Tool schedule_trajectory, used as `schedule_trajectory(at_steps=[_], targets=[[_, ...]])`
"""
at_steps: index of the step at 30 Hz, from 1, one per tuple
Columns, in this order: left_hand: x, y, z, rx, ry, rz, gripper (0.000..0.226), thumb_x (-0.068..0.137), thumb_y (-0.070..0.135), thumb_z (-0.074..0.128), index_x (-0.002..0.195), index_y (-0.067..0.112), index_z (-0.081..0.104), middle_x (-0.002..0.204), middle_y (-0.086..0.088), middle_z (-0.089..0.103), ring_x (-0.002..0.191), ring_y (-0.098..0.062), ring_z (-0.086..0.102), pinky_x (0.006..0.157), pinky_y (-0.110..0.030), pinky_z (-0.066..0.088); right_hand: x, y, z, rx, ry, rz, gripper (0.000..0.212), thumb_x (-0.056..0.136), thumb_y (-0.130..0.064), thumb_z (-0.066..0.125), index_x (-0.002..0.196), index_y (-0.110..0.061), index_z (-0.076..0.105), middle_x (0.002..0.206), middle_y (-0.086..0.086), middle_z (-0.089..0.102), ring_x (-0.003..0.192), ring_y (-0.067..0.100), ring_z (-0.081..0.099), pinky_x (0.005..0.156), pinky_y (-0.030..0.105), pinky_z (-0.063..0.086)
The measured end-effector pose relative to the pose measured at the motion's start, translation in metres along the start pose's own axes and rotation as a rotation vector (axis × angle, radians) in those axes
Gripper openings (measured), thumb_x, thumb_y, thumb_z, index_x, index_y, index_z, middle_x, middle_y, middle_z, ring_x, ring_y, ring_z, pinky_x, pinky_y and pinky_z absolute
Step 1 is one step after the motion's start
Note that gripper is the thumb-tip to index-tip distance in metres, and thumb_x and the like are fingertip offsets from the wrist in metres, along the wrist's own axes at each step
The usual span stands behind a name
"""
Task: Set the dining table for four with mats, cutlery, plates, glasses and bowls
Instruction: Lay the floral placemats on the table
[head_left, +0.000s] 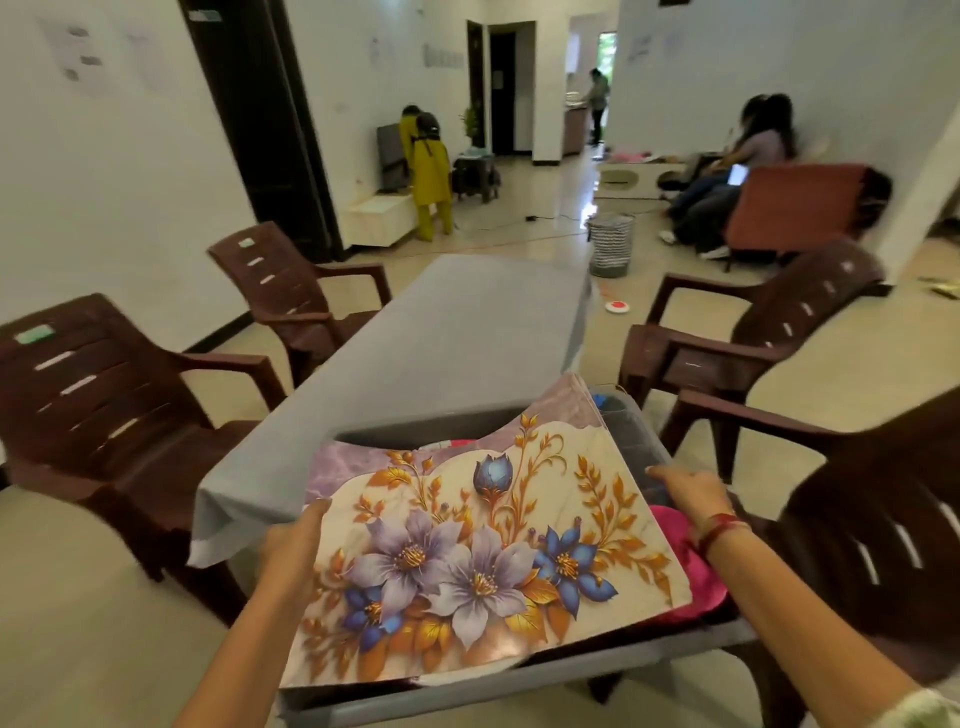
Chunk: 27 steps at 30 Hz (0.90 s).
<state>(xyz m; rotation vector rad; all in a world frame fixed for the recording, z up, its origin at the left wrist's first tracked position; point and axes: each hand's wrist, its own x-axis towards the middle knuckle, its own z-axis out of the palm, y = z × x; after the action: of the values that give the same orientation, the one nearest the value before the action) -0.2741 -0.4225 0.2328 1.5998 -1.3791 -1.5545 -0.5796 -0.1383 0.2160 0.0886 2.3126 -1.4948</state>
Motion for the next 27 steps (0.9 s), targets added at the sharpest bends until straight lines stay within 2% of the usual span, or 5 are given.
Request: schedule_trajectory(at_steps=[6,9,13,20,27], targets=[[-0.011,0.018,0.116,0.107,-0.028,0.000,0.047,0.085,0.041,0.065,0.105,0.000,0.055,0.097,-0.019,0.060,0.089,-0.038,0.058,0.074,-0.038,0.047,0.063,0.017,-0.078,0.033,0.141,0.097,0.037,0.069,-0.039,0.074,0.085,-0.007,0.066,0.084,0.012,0.068,0.084,0.031,0.063,0.085,0.045,0.052],[-0.017,0.021,0.182,0.145,-0.048,0.029,0.048,0.084,0.045,0.064,0.105,0.002,0.058,0.102,-0.020,0.062,0.091,-0.039,0.059,0.074,-0.040,0.049,0.112,0.017,-0.113,0.042,0.170,0.100,0.025,0.079,-0.028,0.070,0.069,-0.009,0.058,0.071,0.008,0.060,0.070,0.025,0.056,0.073,0.036,0.046],[-0.020,0.027,0.271,0.184,-0.018,0.042,0.041,0.084,0.038,0.064,0.101,0.000,0.062,0.102,-0.021,0.062,0.098,-0.040,0.059,0.089,-0.045,0.049,0.188,0.020,-0.152,0.017,0.198,0.108,0.029,0.080,-0.034,0.069,0.075,-0.005,0.064,0.072,0.011,0.063,0.068,0.025,0.056,0.065,0.033,0.041],[-0.015,0.037,0.416,0.190,-0.044,0.037,0.028,0.086,0.029,0.063,0.072,0.006,0.059,0.087,-0.021,0.065,0.079,-0.034,0.059,0.075,-0.041,0.049,0.293,0.040,-0.212,0.000,0.226,0.156,0.029,0.081,-0.038,0.067,0.091,-0.010,0.067,0.076,0.008,0.068,0.071,0.023,0.063,0.066,0.033,0.044],[0.015,0.013,0.518,0.275,-0.120,-0.028,0.026,0.090,0.030,0.055,0.091,0.006,0.065,0.083,-0.011,0.068,0.073,-0.025,0.065,0.064,-0.032,0.051,0.360,0.094,-0.227,-0.009,0.303,0.273,0.033,0.080,-0.042,0.068,0.094,-0.012,0.066,0.083,0.011,0.069,0.078,0.030,0.065,0.081,0.046,0.053]])
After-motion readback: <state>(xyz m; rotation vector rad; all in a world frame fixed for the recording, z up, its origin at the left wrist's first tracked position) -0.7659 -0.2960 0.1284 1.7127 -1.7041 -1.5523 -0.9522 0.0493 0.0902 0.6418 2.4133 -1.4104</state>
